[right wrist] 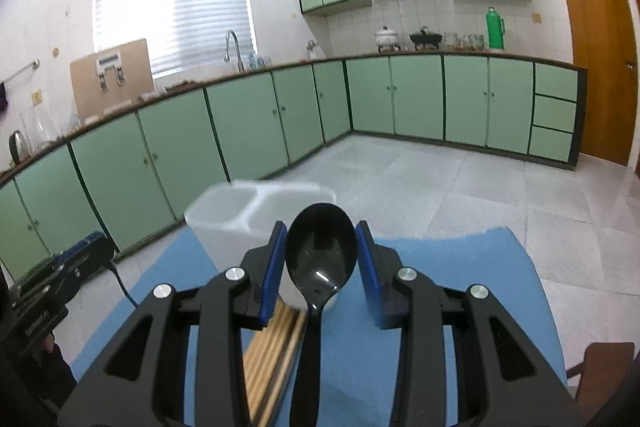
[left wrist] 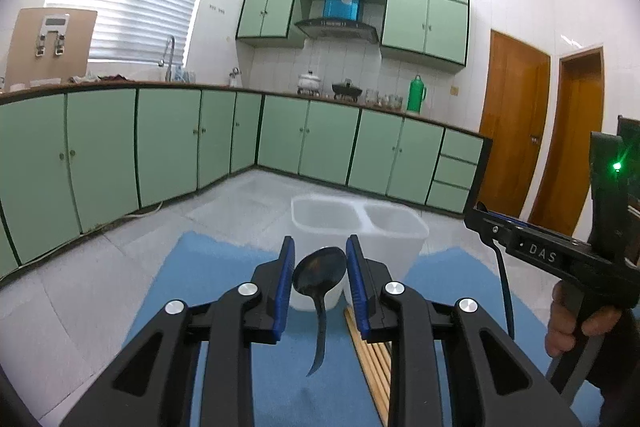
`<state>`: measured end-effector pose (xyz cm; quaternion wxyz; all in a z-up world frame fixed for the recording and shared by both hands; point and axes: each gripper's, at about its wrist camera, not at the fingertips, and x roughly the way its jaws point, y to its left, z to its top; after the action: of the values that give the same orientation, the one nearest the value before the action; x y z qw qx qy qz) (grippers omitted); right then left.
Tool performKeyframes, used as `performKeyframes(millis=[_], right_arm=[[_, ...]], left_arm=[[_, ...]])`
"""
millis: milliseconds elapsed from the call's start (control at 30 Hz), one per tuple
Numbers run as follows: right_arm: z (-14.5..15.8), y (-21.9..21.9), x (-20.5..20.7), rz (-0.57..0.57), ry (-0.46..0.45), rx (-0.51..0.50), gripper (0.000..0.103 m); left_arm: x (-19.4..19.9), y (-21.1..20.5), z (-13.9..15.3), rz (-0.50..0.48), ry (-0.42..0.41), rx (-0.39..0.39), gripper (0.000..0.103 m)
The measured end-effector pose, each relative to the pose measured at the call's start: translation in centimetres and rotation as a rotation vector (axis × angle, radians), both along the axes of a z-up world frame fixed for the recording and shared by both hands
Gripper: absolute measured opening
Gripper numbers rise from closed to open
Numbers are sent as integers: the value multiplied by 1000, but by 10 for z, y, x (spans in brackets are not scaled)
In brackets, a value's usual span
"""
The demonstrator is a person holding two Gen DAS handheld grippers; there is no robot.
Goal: Organize utensils
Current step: 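Lift both spoons into the white holder and open both tools, then withdraw both open tools back toward the chopstick bundle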
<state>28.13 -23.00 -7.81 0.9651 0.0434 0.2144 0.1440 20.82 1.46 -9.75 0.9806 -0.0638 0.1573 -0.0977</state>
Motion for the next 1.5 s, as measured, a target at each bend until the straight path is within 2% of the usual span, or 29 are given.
performKeyframes(millis=[333,533,733,1000,1067,1133,1200,1267,1300,1433,1500], right_arm=[[49,4,38,9,-145,83,34],[54,15,87,-32,-193,67,34],[30,19,124,-78,-158,60,34],[-1,20,131,-57,-54,73,37],[0,17,126,-59,-48,88,47],[5,13,117,-67,-42,95,49],[7,8,107,-77,-24,103,55],[10,1,94,-91,5,111,70],[11,-2,85,-101,22,112,73],[2,-9,37,-93,97,96,86],[-7,-8,15,-82,130,58,86]], left_arm=[[27,6,73,-18,-179,-44,26],[71,-5,91,-14,-230,-36,26],[119,-10,66,-27,-155,-49,26],[145,-15,29,-40,-20,-14,27],[141,-15,27,-36,-13,-15,32],[134,-13,29,-26,-12,-15,39],[121,-11,34,-17,-14,-14,47],[109,-9,35,-3,-4,-6,52],[100,-8,36,-4,1,-4,57],[56,-10,23,18,74,44,68],[32,-12,8,18,128,58,72]])
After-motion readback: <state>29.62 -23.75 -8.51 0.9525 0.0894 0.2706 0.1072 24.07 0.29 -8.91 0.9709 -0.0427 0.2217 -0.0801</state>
